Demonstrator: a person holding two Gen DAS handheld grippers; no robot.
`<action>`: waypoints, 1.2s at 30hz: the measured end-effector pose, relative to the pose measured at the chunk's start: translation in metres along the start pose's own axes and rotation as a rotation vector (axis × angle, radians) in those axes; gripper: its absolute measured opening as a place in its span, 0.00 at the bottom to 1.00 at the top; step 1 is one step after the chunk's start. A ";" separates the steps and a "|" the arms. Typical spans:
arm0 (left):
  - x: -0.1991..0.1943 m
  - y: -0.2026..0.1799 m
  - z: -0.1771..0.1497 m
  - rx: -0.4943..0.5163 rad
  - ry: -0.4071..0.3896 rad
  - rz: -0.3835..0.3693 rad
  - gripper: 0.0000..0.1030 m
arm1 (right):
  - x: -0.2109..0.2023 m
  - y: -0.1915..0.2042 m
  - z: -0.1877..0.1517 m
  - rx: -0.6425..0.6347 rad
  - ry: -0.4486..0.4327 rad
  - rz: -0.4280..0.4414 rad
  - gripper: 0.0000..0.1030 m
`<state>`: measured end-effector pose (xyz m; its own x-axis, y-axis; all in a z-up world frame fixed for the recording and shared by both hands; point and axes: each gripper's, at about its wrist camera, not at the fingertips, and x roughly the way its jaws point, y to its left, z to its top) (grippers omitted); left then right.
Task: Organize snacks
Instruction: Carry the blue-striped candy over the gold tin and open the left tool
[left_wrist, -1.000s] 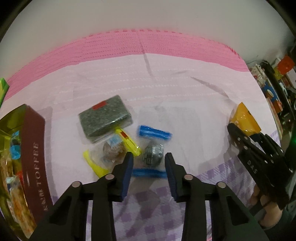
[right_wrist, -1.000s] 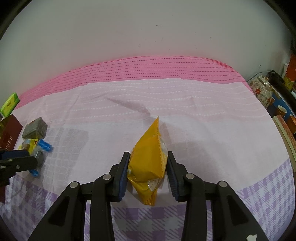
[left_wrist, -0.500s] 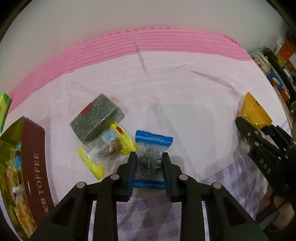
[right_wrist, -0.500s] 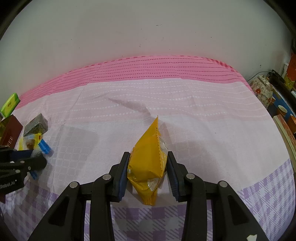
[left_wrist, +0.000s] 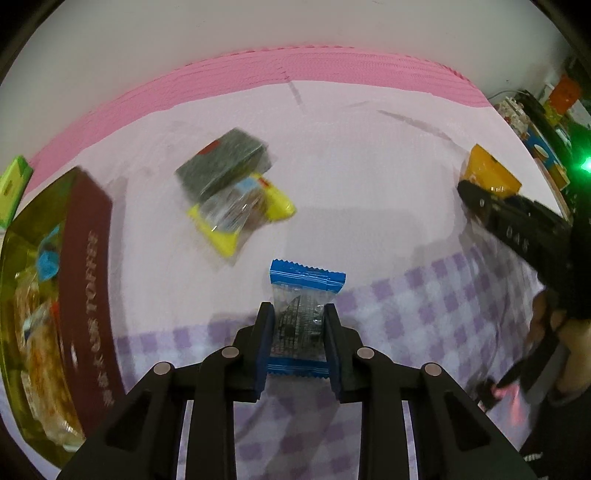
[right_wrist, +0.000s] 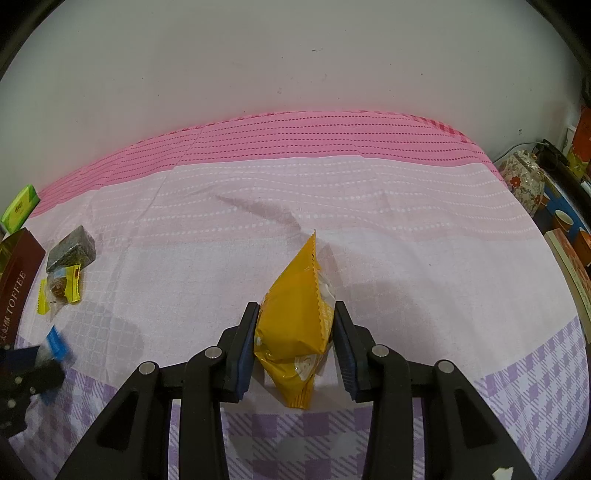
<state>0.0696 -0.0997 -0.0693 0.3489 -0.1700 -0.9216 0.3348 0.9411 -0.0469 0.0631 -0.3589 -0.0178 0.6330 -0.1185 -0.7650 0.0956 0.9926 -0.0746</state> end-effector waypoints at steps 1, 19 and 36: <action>-0.001 0.002 -0.003 0.001 -0.001 0.005 0.26 | 0.000 0.000 0.000 0.000 0.000 0.000 0.36; -0.032 0.015 -0.019 -0.059 -0.052 -0.006 0.26 | 0.000 0.000 0.000 0.000 0.000 0.000 0.36; -0.110 0.134 -0.018 -0.292 -0.225 0.153 0.26 | 0.000 0.000 0.000 -0.001 0.000 0.000 0.36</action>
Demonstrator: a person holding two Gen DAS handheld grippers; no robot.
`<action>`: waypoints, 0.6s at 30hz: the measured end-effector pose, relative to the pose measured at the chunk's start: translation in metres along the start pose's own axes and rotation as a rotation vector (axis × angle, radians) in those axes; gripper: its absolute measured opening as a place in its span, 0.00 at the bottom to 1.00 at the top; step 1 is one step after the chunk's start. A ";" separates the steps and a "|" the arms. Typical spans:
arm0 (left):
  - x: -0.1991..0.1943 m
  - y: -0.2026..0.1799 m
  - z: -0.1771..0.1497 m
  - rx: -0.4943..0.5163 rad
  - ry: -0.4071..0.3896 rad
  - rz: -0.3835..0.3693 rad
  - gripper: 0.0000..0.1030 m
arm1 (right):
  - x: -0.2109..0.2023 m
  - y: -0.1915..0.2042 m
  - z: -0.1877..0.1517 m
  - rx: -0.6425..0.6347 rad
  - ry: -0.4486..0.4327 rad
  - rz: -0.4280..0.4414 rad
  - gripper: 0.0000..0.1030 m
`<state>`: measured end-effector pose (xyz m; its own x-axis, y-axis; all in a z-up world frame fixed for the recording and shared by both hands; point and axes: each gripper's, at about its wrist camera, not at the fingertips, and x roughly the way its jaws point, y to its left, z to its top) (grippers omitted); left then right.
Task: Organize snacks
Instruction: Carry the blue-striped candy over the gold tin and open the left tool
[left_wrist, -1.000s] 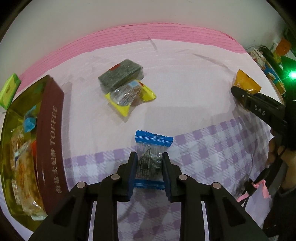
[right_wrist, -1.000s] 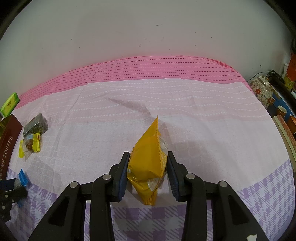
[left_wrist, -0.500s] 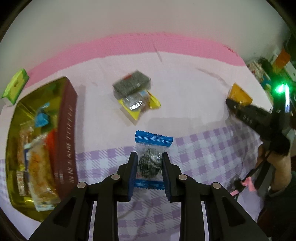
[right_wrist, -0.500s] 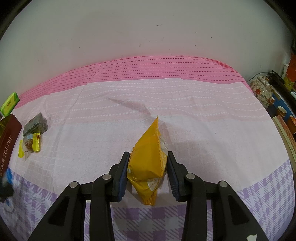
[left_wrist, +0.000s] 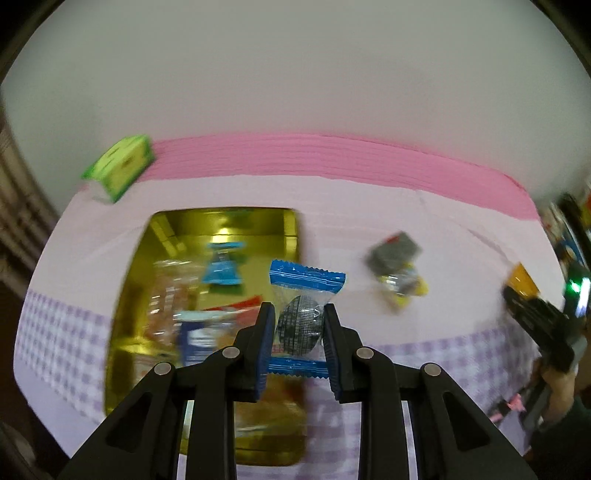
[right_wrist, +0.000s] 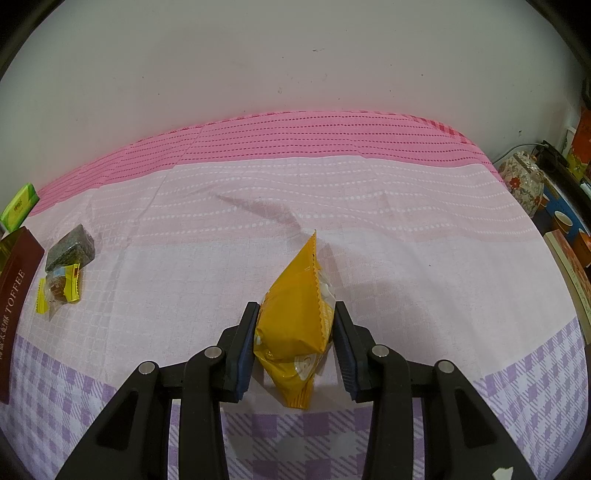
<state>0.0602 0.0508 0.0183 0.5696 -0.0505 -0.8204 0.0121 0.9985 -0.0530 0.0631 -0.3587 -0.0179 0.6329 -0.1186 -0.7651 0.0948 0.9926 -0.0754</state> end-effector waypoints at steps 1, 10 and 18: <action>0.001 0.006 0.000 -0.008 -0.001 0.012 0.26 | 0.000 0.000 0.000 0.000 0.000 0.000 0.36; 0.024 0.050 -0.004 -0.029 0.044 0.116 0.26 | 0.000 0.000 0.000 -0.001 0.000 0.000 0.36; 0.047 0.063 -0.010 -0.018 0.087 0.162 0.26 | 0.000 0.000 0.000 -0.001 0.000 0.000 0.36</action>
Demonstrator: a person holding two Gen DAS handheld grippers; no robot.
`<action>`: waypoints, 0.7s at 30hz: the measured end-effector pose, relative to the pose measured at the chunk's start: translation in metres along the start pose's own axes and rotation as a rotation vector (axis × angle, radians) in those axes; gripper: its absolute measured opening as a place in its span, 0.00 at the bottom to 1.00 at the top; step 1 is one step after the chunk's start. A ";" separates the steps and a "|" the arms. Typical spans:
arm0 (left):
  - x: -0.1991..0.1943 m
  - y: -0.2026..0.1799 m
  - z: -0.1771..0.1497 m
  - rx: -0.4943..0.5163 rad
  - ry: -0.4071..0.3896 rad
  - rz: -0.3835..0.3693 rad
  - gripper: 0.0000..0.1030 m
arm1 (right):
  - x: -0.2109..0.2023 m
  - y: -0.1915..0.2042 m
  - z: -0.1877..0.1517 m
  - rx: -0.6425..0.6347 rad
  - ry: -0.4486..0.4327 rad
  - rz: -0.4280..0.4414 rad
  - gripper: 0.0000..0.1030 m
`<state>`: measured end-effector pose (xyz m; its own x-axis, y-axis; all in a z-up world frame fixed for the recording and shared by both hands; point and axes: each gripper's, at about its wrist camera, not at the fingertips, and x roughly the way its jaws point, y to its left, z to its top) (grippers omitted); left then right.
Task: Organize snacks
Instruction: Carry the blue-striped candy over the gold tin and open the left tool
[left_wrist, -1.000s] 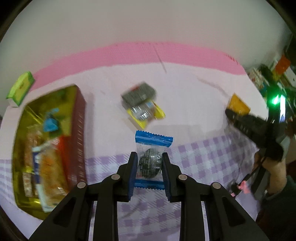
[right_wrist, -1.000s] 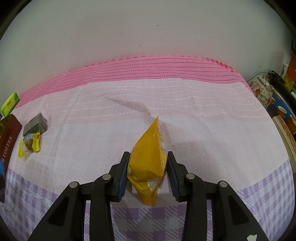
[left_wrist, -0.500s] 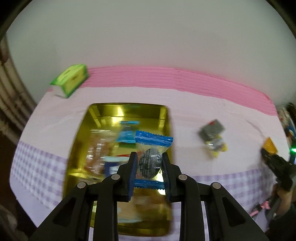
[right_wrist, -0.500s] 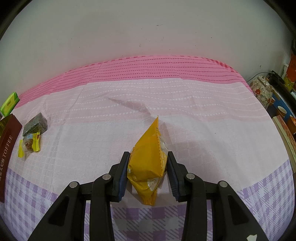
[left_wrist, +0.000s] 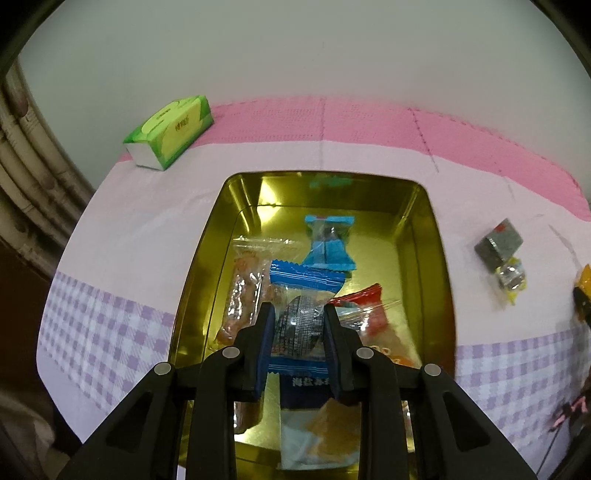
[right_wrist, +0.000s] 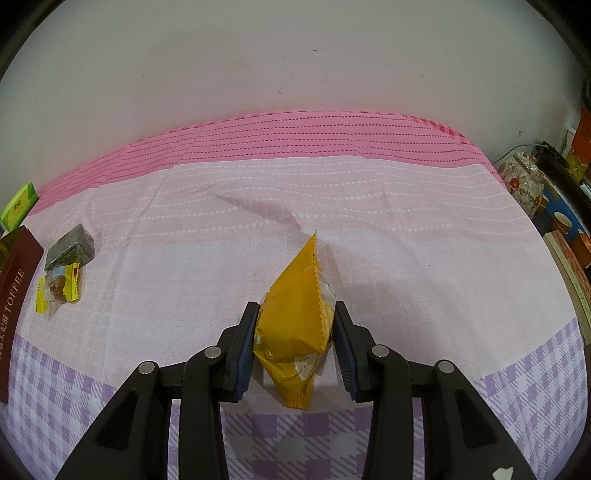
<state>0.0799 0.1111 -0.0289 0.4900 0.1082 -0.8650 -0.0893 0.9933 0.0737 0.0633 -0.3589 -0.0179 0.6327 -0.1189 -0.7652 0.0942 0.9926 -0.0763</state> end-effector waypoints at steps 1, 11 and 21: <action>0.003 0.001 0.000 0.003 0.005 0.000 0.26 | 0.000 0.000 0.000 0.000 0.000 0.000 0.36; 0.012 -0.001 0.002 0.034 0.006 0.021 0.26 | 0.000 -0.002 0.000 -0.002 0.000 -0.001 0.36; 0.010 -0.004 0.003 0.063 0.012 0.035 0.27 | 0.000 -0.002 0.000 -0.002 0.000 0.000 0.36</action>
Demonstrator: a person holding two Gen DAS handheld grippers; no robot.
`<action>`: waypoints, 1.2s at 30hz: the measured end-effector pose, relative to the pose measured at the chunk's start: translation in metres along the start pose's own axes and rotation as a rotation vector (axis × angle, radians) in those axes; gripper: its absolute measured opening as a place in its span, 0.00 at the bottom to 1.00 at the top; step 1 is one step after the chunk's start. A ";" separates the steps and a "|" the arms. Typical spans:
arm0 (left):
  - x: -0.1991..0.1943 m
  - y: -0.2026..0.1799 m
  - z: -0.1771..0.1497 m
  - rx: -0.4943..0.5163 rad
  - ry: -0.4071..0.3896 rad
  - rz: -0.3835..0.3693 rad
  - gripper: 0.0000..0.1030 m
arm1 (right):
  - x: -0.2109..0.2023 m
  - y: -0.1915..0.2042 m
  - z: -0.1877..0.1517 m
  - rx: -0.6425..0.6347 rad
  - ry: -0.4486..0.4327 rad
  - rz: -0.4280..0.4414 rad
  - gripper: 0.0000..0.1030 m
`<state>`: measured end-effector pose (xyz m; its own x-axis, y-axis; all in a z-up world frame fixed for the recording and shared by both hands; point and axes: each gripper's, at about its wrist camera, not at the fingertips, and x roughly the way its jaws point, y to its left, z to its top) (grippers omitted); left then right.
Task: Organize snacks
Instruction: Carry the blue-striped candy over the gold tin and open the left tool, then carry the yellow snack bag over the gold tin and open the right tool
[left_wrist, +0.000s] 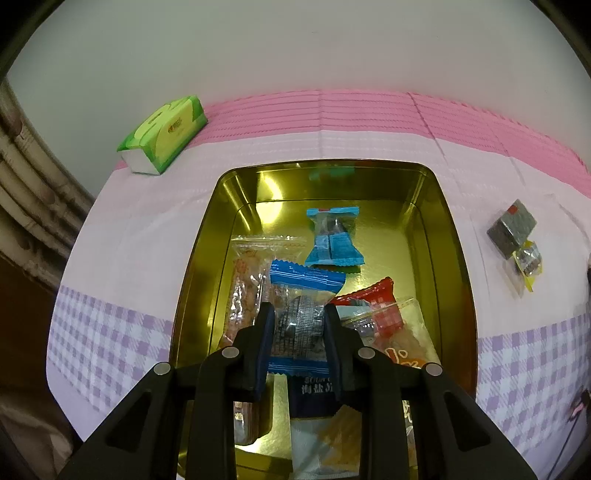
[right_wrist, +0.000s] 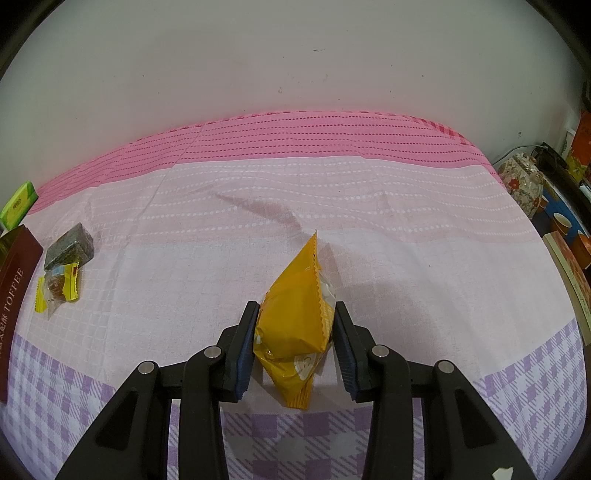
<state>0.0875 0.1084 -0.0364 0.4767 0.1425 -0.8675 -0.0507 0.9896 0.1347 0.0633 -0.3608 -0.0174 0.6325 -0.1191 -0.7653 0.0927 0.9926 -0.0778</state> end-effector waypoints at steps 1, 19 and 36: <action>0.000 0.000 0.000 0.001 -0.001 0.002 0.27 | 0.000 0.000 0.000 0.000 0.000 0.000 0.36; -0.030 0.006 -0.007 -0.020 -0.054 -0.020 0.28 | 0.000 -0.003 0.001 -0.003 0.001 -0.002 0.36; -0.047 0.019 -0.043 -0.030 -0.073 -0.027 0.38 | -0.004 0.001 -0.001 -0.023 0.002 -0.019 0.34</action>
<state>0.0263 0.1216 -0.0138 0.5411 0.1153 -0.8330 -0.0628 0.9933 0.0967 0.0601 -0.3597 -0.0152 0.6294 -0.1381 -0.7648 0.0873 0.9904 -0.1070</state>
